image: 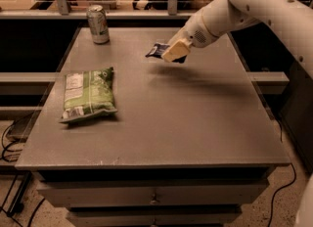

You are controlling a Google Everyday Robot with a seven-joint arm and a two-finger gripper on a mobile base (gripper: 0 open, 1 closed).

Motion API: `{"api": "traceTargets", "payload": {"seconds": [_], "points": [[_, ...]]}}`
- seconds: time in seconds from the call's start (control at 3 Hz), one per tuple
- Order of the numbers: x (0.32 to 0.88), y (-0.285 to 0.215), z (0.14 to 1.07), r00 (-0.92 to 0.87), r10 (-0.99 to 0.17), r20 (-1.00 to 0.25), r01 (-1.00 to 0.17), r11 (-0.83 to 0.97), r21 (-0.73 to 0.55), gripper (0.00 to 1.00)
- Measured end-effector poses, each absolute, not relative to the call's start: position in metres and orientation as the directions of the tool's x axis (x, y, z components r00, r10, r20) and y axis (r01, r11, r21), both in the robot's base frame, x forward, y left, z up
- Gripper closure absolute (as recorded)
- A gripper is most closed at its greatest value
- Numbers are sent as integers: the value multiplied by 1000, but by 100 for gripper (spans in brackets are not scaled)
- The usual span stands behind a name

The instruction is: Move rxbar blueberry near green jalapeno chip bag

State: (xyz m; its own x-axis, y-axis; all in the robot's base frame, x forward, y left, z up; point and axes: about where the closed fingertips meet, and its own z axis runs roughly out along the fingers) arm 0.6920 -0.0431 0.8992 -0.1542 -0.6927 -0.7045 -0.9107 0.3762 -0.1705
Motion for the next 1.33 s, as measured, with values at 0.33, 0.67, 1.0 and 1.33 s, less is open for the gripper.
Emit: {"api": "traceTargets", "payload": {"seconds": [0.33, 0.67, 1.0, 1.33], "points": [[661, 6, 885, -104, -651, -752, -954, 280, -110, 100], [634, 52, 870, -99, -587, -803, -977, 211, -34, 83], [616, 86, 858, -110, -552, -826, -986, 163, 23, 62], [612, 101, 854, -131, -533, -836, -984, 172, 45, 39]]}}
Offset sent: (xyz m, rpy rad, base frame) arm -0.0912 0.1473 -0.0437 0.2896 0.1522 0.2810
